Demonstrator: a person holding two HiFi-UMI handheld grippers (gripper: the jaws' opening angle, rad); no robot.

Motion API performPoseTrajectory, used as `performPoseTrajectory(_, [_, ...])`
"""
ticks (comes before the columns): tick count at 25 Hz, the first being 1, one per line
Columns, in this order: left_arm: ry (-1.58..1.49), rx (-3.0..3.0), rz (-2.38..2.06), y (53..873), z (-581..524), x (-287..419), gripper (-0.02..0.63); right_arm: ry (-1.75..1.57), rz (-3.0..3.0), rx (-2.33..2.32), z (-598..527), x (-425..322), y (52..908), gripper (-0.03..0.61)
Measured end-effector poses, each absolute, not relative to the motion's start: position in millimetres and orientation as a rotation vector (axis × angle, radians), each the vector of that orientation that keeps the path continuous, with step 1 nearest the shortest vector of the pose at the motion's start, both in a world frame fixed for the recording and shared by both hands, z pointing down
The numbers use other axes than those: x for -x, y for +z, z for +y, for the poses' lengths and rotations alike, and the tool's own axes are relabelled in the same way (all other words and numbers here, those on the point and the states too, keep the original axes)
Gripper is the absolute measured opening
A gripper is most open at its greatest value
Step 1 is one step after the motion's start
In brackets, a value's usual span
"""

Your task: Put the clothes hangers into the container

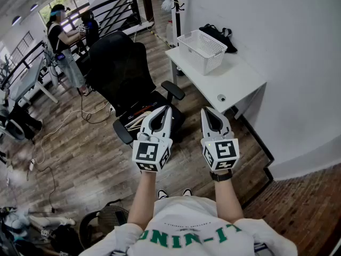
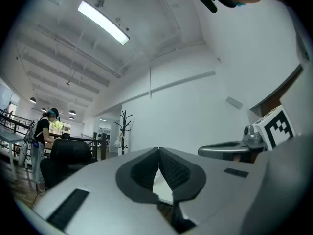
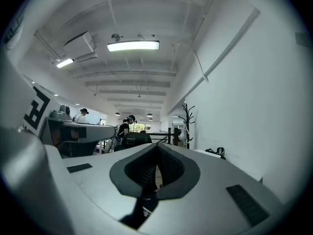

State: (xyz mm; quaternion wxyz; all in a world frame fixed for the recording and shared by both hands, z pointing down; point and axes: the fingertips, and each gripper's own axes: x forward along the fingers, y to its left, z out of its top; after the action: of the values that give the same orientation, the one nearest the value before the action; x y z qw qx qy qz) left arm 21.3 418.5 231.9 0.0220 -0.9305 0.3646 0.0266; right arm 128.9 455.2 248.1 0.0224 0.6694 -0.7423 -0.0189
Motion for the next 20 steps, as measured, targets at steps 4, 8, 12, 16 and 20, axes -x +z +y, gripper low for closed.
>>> performPoseTrajectory(4, [0.079, 2.864, 1.133, 229.0, 422.4, -28.9, 0.012, -0.059, -2.29, -2.071, 460.3, -135.1, 250.0, 0.014])
performPoseTrajectory(8, [0.053, 2.875, 1.109, 239.8, 427.1, -47.2, 0.012, -0.093, -2.194, -2.143, 464.3, -154.8, 255.4, 0.015])
performPoseTrajectory(12, [0.021, 2.897, 1.082, 249.7, 419.7, -60.9, 0.012, -0.027, -2.227, -2.117, 455.4, -159.7, 267.2, 0.016])
performPoseTrajectory(16, [-0.009, 2.869, 1.103, 260.4, 403.8, -64.4, 0.012, 0.028, -2.229, -2.097, 440.0, -168.4, 285.8, 0.017])
performPoseTrajectory(20, [-0.047, 2.839, 1.156, 276.4, 366.0, -55.7, 0.012, 0.104, -2.248, -2.056, 399.5, -164.7, 312.0, 0.017])
